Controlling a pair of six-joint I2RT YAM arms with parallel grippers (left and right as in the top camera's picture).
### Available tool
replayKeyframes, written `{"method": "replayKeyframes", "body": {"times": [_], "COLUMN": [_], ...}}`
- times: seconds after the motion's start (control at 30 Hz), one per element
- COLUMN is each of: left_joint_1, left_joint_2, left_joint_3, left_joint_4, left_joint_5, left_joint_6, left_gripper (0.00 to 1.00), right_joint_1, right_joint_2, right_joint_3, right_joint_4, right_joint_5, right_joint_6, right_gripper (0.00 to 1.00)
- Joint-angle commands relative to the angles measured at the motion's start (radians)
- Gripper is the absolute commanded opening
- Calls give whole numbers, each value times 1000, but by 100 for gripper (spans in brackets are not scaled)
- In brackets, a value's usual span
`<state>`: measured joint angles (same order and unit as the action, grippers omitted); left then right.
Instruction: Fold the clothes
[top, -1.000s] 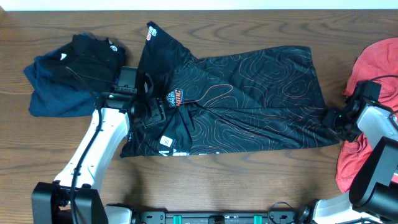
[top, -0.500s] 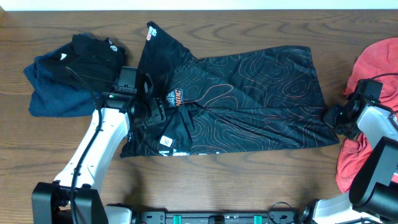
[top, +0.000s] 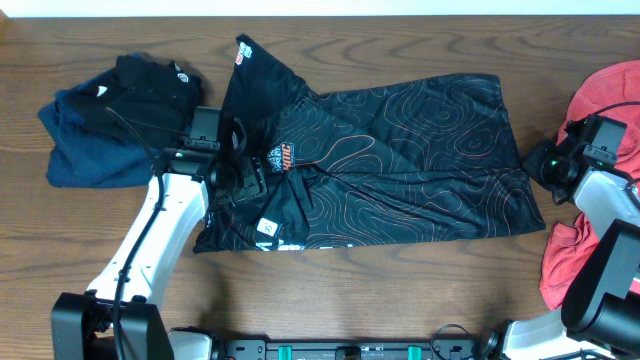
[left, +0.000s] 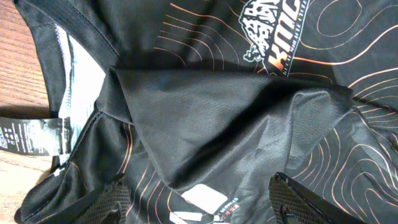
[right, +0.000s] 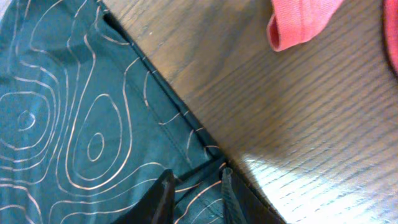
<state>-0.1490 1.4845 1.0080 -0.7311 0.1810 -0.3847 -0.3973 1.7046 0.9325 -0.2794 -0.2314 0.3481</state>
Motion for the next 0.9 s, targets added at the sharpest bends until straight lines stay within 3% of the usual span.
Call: {"method": "replayKeyframes", "body": {"times": [0.0, 0.1, 0.23, 0.33, 0.43, 0.5, 0.7, 0.87], "left_joint_1": [-1, -1, -1, -1, -1, -1, 23, 50], "left_joint_2": [-11, -11, -11, 5, 62, 122, 344, 541], "left_joint_3": [14, 27, 92, 170, 275, 351, 587, 775], "left_joint_4": [9, 8, -23, -32, -63, -82, -64, 21], "left_joint_5": [2, 2, -17, -16, -16, -16, -16, -17], "left_joint_6": [37, 103, 149, 202, 251, 285, 352, 466], "left_gripper": [73, 73, 79, 89, 100, 98, 98, 98], "right_joint_1": [-1, -1, 11, 48, 91, 116, 170, 190], "right_joint_2": [8, 3, 1, 1, 1, 1, 1, 1], "right_joint_3": [3, 28, 179, 342, 475, 535, 592, 592], "right_joint_4": [0, -24, -203, -376, -498, -549, -600, -634], "right_joint_5": [-28, -29, -20, 43, 70, 69, 67, 67], "right_joint_6": [-14, -43, -123, -196, -266, -296, -317, -317], "right_gripper": [19, 18, 19, 25, 47, 57, 68, 70]}}
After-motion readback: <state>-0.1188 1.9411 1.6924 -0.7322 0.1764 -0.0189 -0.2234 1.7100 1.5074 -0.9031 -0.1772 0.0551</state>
